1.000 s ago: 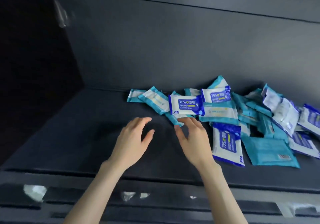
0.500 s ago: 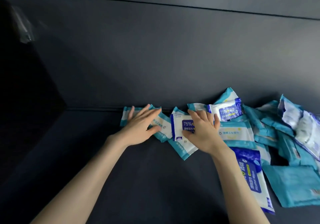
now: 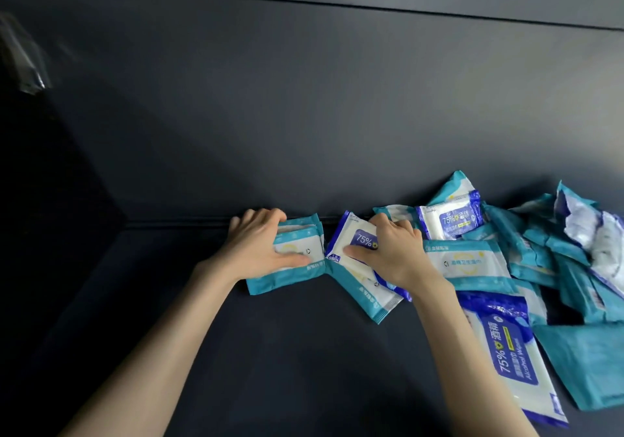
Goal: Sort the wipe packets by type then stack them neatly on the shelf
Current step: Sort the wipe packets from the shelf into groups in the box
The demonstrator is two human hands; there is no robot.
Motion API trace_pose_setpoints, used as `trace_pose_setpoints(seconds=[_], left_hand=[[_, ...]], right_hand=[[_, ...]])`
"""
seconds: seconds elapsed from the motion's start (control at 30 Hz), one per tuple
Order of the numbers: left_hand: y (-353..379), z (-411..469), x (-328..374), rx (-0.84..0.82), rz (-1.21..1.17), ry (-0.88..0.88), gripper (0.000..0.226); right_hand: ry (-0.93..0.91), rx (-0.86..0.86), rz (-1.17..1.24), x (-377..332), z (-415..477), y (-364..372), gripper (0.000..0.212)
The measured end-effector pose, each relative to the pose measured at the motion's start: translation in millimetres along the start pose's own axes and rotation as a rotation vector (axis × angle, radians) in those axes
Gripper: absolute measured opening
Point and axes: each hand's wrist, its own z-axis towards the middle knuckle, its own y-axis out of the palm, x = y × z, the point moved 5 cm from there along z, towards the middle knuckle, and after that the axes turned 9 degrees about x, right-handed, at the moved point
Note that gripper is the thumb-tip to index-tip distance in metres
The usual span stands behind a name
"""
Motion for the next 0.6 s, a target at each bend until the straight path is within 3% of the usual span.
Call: trace_pose_setpoints(seconds=[0.07, 0.13, 0.23, 0.33, 0.4, 0.53, 0.6], left_hand=[[-0.7, 1.2, -1.1, -0.035, 0.090, -0.025, 0.118], [-1.4, 0.4, -5.2, -0.037, 0.145, -0.059, 0.127], [-2.3, -4.1, -6.9, -0.001, 0.119, -0.087, 0.105], [-2.7, -11.2, -4.2, 0.047, -0.061, -0.106, 0.075], [-4.6, -18.2, -3.2, 0.076, -0.149, -0.142, 0.070], [-7.4, -31.8, -1.5, 0.144, -0.160, -0.250, 0.070], [-9.4, -36.6, -1.8, 0.185, -0.146, -0.291, 0.068]], right_hand=[[-0.012, -0.044, -0.021, -0.8, 3.7, 1.0, 0.060], [-0.013, -0.082, -0.041, -0.6, 6.6, 2.3, 0.065], [-0.022, -0.105, -0.017, -1.2, 8.3, 6.8, 0.061], [-0.039, -0.106, 0.083, -1.5, 5.8, 8.5, 0.051], [-0.035, -0.079, 0.146, -0.6, 5.4, 7.7, 0.051], [-0.013, -0.033, 0.175, 1.5, 9.3, 6.3, 0.079], [-0.009, -0.038, 0.191, 0.4, 11.2, 4.3, 0.079]])
